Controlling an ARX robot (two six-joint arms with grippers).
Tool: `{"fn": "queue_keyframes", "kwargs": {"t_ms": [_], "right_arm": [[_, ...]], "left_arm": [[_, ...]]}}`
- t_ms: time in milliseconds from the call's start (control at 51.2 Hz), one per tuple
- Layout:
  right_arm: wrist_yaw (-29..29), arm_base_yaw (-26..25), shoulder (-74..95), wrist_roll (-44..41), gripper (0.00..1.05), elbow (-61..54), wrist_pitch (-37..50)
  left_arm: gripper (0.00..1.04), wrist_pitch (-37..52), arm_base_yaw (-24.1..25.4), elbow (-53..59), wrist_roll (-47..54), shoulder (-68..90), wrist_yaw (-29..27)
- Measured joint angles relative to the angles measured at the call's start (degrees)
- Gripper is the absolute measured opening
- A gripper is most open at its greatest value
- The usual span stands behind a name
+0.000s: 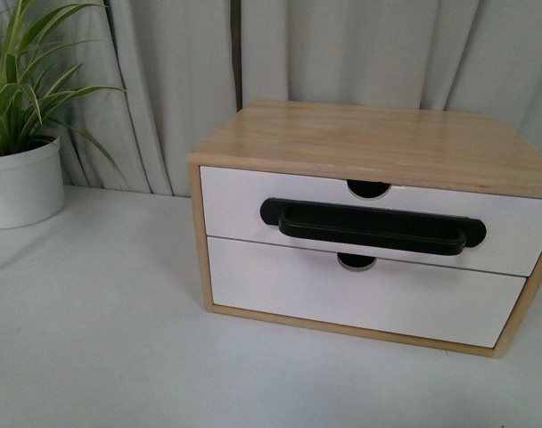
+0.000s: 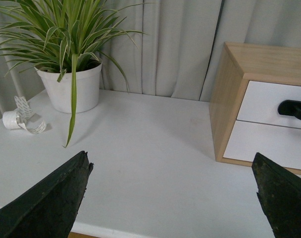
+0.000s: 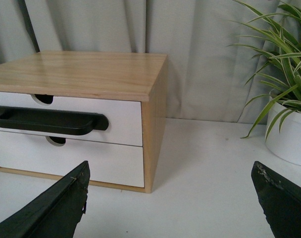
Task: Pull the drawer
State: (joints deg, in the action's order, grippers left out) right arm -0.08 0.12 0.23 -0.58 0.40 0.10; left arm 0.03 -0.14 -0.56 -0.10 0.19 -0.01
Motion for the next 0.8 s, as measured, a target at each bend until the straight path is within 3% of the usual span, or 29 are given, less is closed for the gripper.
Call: {"fn": "queue_keyframes", "kwargs": {"t_ms": [800], "right_arm": [[0.0, 0.0, 0.0, 0.0, 0.96, 0.0, 0.0]], "left_arm": [[0.99, 0.0, 0.0, 0.0, 0.0, 0.0, 0.0]]}}
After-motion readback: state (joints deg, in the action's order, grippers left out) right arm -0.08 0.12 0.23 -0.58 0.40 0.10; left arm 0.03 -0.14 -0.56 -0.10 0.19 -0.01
